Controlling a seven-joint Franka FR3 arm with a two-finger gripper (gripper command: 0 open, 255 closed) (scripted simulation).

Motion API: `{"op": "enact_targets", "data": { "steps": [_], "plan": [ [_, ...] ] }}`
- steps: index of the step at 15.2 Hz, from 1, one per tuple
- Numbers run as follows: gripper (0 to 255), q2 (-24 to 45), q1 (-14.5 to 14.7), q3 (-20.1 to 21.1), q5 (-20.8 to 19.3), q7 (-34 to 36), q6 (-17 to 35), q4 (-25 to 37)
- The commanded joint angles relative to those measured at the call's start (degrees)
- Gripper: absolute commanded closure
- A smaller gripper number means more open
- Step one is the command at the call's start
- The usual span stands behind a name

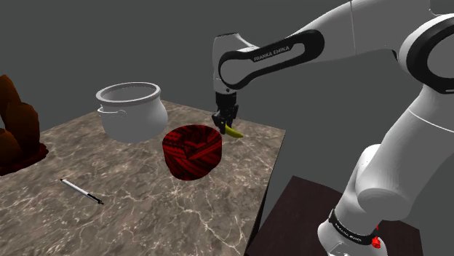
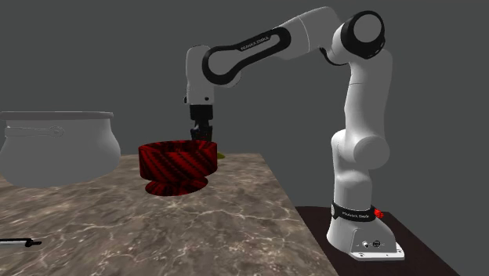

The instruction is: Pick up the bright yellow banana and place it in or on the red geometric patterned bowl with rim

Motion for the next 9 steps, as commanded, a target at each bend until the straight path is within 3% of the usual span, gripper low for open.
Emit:
{"op": "enact_targets", "data": {
  "steps": [1,9],
  "plan": [
    [255,-0.45,0.04,0.04,0.05,0.04,-1.53,1.06],
    [255,-1.42,0.02,-0.01,0.12,-0.09,-7.66,6.22]
  ]
}}
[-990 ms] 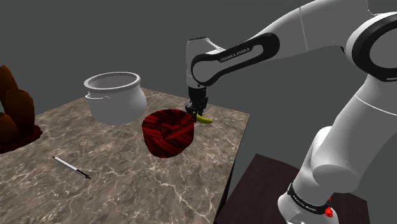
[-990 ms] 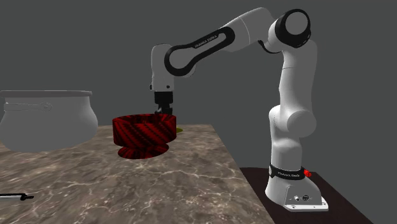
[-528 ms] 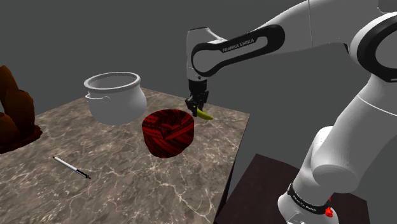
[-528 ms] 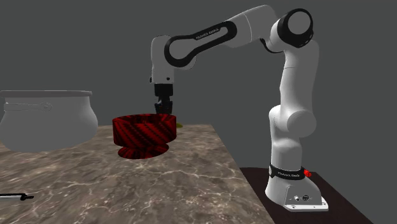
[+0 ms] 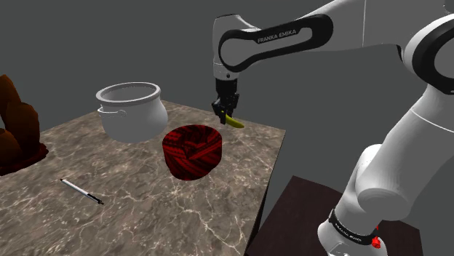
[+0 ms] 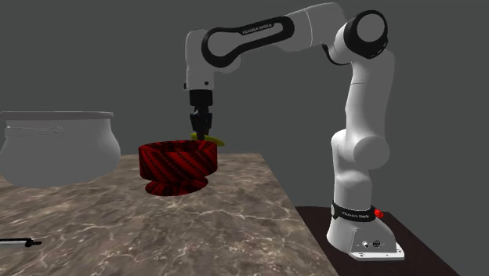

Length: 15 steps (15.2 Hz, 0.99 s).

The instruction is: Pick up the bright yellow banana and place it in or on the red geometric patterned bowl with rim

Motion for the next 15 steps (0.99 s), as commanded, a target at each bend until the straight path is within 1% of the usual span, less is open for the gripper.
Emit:
{"op": "enact_targets", "data": {
  "steps": [1,15],
  "plan": [
    [255,-0.13,0.00,-0.01,0.02,-0.02,-1.50,1.35],
    [255,0.28,-0.03,-0.04,-0.01,-0.15,-12.34,12.59]
  ]
}}
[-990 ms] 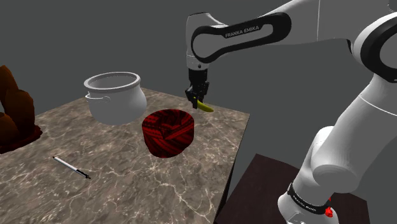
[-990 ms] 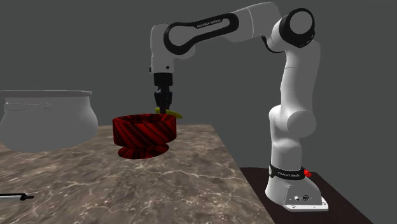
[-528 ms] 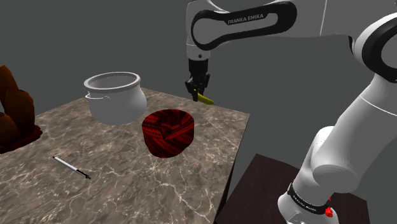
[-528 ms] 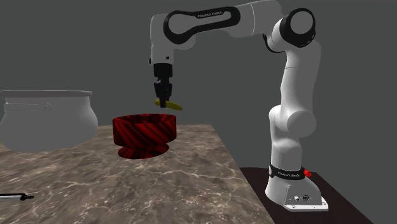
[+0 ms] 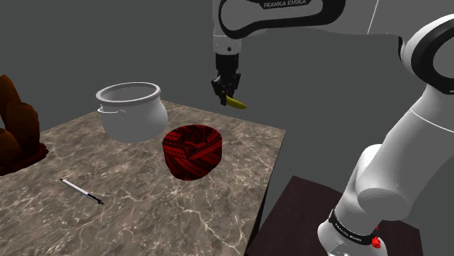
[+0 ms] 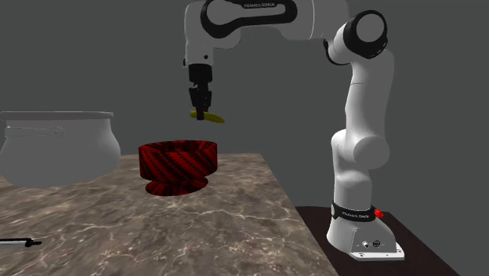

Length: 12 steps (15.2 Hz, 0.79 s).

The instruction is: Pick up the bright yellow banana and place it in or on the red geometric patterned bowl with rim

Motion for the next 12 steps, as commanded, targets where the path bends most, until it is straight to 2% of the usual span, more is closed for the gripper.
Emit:
{"op": "enact_targets", "data": {
  "steps": [1,3,12],
  "plan": [
    [255,0.20,0.01,0.02,-0.01,0.02,-1.57,1.76],
    [255,0.38,0.01,0.02,-0.03,0.02,-2.61,2.97],
    [255,3.52,5.47,7.23,0.62,12.65,-3.17,6.56]
  ]
}}
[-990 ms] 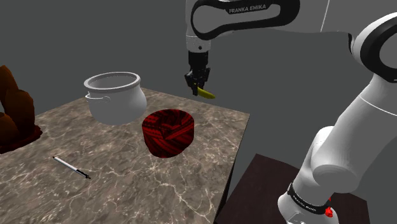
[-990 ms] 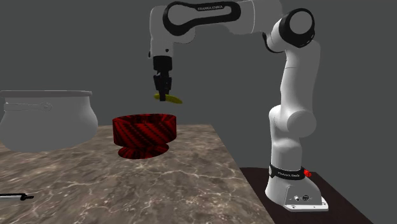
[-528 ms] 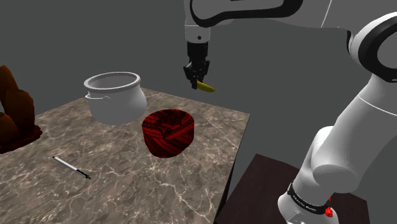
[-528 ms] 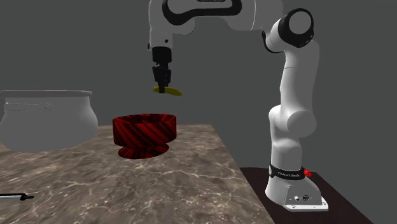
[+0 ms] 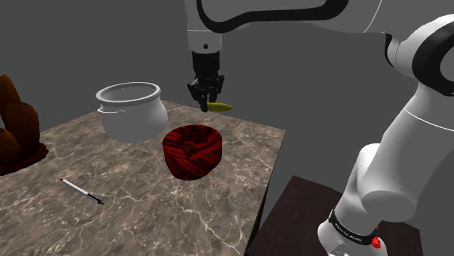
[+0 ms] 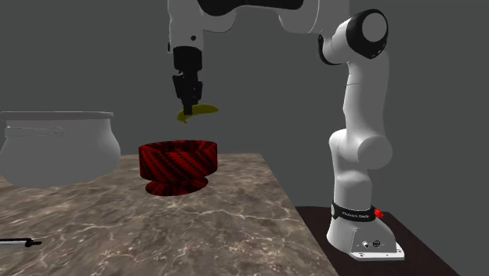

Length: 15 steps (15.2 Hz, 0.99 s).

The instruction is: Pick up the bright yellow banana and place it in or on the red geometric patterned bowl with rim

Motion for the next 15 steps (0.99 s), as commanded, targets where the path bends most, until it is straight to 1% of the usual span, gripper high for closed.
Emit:
{"op": "enact_targets", "data": {
  "steps": [1,7,15],
  "plan": [
    [255,1.22,1.08,1.39,-0.05,2.63,-0.23,1.43],
    [255,6.61,5.15,6.04,-1.07,11.42,-1.29,7.64],
    [255,5.56,5.07,5.91,-0.77,11.25,5.15,0.20]
  ]
}}
